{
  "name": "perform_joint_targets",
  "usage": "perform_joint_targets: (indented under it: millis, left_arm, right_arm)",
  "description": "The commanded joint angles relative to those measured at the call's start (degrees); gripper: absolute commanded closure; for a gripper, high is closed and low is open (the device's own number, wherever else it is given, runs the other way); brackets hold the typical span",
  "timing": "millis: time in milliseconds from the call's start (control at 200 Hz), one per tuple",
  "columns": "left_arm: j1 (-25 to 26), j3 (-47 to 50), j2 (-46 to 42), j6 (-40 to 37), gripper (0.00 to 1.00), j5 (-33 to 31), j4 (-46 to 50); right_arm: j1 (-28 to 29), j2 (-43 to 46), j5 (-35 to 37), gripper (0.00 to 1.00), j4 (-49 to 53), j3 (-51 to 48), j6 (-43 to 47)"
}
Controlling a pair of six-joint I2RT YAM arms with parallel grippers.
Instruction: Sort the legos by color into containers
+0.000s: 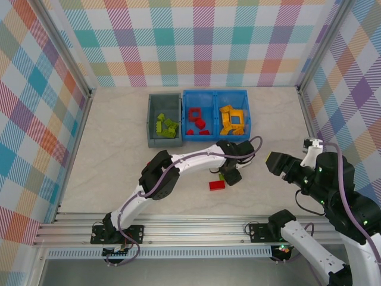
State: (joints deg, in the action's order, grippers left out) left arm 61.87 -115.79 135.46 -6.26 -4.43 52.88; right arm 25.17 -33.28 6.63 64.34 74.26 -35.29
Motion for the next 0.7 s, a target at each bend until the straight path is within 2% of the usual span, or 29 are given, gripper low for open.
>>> perform_joint_targets:
  millis: [0,245,470,695]
  left_arm:
    - [-0.4,-1.8,1.8,-0.4,0.34,-0.1,2.5]
    - [-0.3,-2.0,2.4,0.2,0.44,1.3,4.1]
    - [-0.4,0.5,1.8,1.6,0.66,0.2,2.2]
    - [-1.5,2.4,-4.2,5.2,0.69,-3.2,-1.9]
  right_arm:
    - [0.0,-0.6,-0.4,0.26,-0.5,0.1,-0.7]
    - [0.0,-1.0,0.0,0.27,-0.5,-0.4,-0.9]
    - [0.0,-1.1,-0.5,0.28,-1.2,-1.6,-1.4]
    - [0.0,-2.9,-3.1,0.28,-2.5,-2.5,0.1]
